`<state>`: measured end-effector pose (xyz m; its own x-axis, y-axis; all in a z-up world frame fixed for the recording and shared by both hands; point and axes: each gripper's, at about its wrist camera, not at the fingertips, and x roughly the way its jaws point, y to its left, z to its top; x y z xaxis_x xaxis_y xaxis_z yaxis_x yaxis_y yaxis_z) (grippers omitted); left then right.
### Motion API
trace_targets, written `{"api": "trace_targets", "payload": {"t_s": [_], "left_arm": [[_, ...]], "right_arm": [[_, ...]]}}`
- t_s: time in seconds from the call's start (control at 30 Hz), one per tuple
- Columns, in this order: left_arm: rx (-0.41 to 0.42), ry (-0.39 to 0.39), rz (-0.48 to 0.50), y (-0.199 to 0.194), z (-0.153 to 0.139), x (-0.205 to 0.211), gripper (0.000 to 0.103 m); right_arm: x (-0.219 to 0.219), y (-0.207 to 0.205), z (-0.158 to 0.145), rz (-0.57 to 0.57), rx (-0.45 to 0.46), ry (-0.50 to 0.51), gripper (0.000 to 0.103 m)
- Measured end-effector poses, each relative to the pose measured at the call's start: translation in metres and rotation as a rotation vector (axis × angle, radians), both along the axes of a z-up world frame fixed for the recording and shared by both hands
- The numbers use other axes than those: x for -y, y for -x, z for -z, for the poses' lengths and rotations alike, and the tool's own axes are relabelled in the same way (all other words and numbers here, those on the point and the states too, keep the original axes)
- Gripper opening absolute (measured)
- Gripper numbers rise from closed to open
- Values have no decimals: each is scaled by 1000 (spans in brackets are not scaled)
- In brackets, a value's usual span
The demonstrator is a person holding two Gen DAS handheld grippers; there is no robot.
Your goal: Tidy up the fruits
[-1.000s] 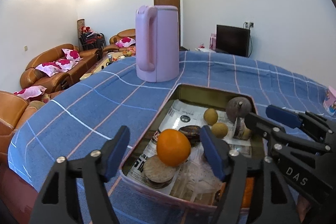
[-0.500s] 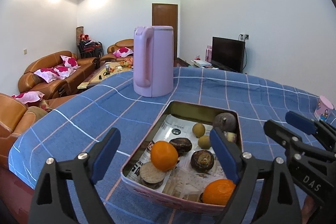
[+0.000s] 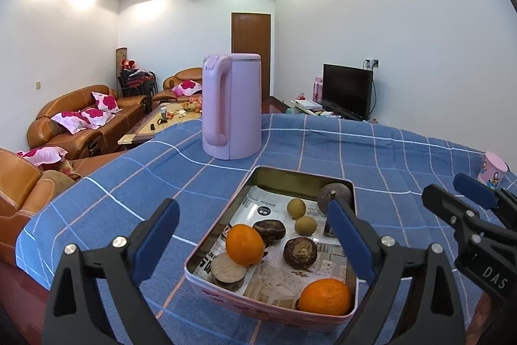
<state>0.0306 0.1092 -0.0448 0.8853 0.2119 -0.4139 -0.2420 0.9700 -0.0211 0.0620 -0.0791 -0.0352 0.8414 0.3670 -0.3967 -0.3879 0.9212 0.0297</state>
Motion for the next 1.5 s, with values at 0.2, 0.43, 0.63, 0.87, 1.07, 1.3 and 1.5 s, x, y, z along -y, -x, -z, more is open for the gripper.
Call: {"api": "trace_targets", "payload": {"t_s": [0.2,0.43,0.63,0.87,1.07,1.3,1.5], "left_arm": [[5,-5,4,0,-1,3,98],[13,-8,11,2,-3,5,100],[14,-5,12,3,-4,6,103],[9,-2,22,2,-3,6,103],[13,-2,26,3,-4,8,103],[31,-6,31,8,-10,11,103],[34,-15,26,8,-12,13,103]], "right_arm": [[6,2,-2,13,7,-9,66],[6,3,-3,15,15,-16,66],[7,4,-4,17,22,-19,66],[10,5,-6,21,30,-26,66],[12,8,-6,24,36,-24,66],[15,9,-7,29,41,-26,66],[16,9,-7,30,41,-27,66]]}}
